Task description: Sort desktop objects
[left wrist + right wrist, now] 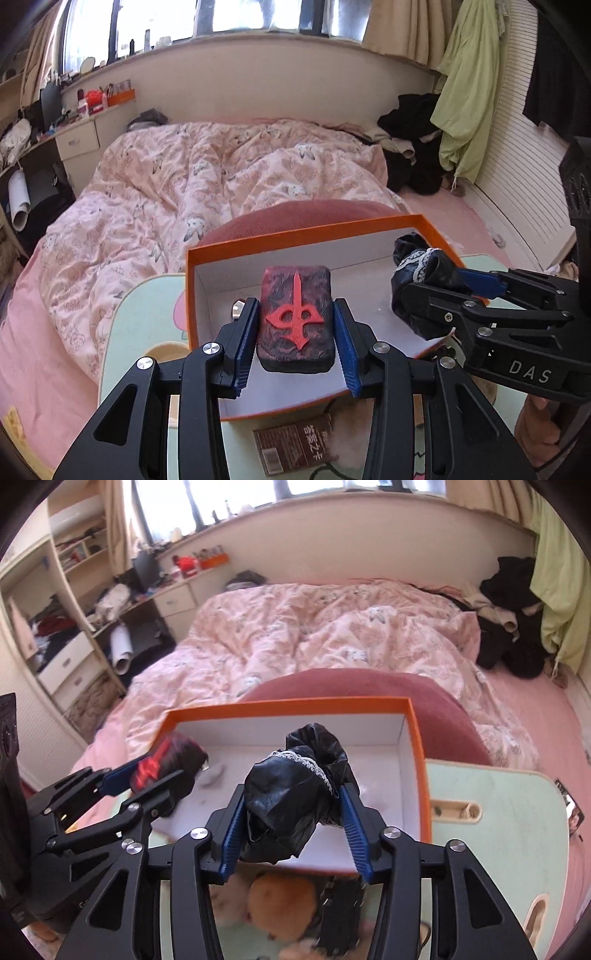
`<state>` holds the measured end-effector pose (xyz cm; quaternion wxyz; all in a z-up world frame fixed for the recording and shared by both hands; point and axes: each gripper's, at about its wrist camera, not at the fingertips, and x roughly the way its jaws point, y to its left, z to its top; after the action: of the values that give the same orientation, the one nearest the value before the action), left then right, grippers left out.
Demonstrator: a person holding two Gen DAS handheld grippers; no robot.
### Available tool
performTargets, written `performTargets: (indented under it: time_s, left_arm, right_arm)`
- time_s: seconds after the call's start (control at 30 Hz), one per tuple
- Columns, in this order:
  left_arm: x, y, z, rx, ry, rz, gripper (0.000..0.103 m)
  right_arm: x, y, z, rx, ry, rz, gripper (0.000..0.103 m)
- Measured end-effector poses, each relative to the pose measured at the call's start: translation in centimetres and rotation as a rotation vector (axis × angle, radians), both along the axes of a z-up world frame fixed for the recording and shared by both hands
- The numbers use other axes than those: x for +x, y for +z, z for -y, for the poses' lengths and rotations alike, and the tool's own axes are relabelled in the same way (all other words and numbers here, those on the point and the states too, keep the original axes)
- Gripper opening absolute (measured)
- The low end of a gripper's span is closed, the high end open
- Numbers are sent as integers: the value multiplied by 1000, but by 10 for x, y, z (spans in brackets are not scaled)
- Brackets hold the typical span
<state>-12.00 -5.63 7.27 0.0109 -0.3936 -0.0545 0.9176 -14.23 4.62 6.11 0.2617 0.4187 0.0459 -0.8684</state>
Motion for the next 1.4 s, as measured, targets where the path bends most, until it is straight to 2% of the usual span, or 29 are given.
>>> performTargets:
  time_s: [0.07, 0.13, 0.2, 0.23, 0.27, 0.33, 0.4, 0.47, 0.57, 0.63, 0.77, 0.87, 0.93, 0.97, 1.03, 1.07, 1.13, 1.4]
  left_arm:
    - [-2, -7, 5, 20, 26, 17, 42]
    - [8, -7, 11, 53, 38, -14, 49]
    - [23, -1, 12, 75, 27, -57, 66]
    - [30, 3, 11, 72, 29, -78, 76]
    - [38, 8, 10, 65, 34, -97, 81]
    - [56, 15, 5, 46, 32, -128, 81]
    - [74, 14, -3, 28, 8, -125, 81]
    - [90, 6, -13, 24, -25, -88, 81]
    - [106, -19, -30, 23, -85, 16, 81]
    - [115, -35, -38, 13, -82, 63, 81]
    - [131, -52, -50, 4, -56, 65, 81]
    - [135, -62, -57, -11, -65, 84, 82]
    - [134, -67, -64, -54, -68, 83, 84]
    - [133, -69, -66, -74, -61, 87, 85]
    - [133, -69, -67, -90, -46, 75, 88]
    - [132, -69, -64, -88, -29, 73, 95]
    - [131, -71, -56, -84, 11, 77, 103]
    - [132, -73, -54, -85, 13, 72, 103]
  right_arm:
    - [2, -3, 0, 51, -27, -45, 54]
    - [11, -3, -6, 38, -15, -65, 58]
    - [28, 1, -14, 9, 11, -94, 67]
    - [35, 3, -17, 6, 15, -108, 69]
    - [44, 5, -20, 8, 20, -123, 69]
    - [58, 8, -25, 5, 36, -132, 70]
    - [75, 8, -34, 1, 46, -129, 73]
    - [93, 3, -42, -2, 47, -119, 76]
    - [117, -7, -54, 23, 26, -118, 80]
    - [131, -18, -63, 56, 7, -119, 81]
    - [149, -44, -80, 90, -31, -73, 81]
    - [151, -65, -89, 94, -61, -32, 82]
    - [150, -77, -87, 153, -70, -18, 83]
    - [151, -77, -86, 177, -80, -36, 86]
    - [150, -80, -87, 164, -67, -16, 95]
    - [148, -83, -89, 170, -74, -4, 103]
    - [147, -84, -91, 166, -76, -11, 103]
    - [145, -86, -92, 160, -63, -33, 103]
